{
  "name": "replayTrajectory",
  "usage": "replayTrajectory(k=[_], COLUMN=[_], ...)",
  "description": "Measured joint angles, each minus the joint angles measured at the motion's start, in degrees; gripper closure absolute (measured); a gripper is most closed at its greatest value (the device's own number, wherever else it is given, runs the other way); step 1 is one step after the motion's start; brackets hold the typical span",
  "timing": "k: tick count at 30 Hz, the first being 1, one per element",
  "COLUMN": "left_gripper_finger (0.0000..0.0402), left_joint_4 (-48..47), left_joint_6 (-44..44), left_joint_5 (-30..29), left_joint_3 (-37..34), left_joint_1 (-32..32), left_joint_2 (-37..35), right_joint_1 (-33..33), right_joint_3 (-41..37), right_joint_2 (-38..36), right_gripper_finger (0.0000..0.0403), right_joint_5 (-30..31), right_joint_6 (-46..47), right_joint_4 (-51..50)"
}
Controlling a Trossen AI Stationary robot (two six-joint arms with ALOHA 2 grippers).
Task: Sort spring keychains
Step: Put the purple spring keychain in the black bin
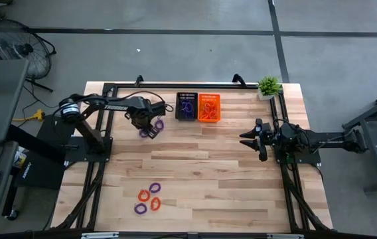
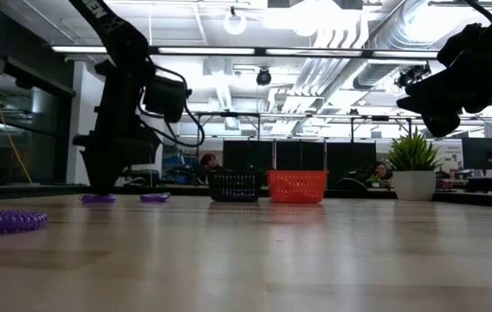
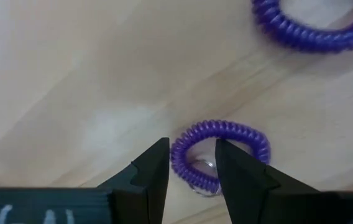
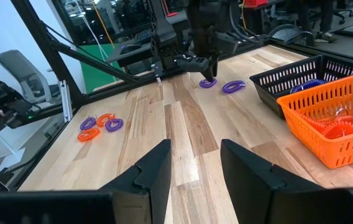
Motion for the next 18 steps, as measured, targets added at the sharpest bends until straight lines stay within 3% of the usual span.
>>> replayTrajectory(k=[18], left_gripper_finger=[0.0275], left_joint_4=[0.5], left_joint_6=[-0.4], left_joint_5=[1.8], left_joint_3=[0.2], left_joint_1=[0.0], left_joint_2=[3.6], right_joint_1=[0.0], right_joint_3=[0.0], right_joint_2=[0.0], right_gripper_finger=[0.0269], right_joint_5=[0.0], right_joint_6=[0.0], right_joint_4=[0.0])
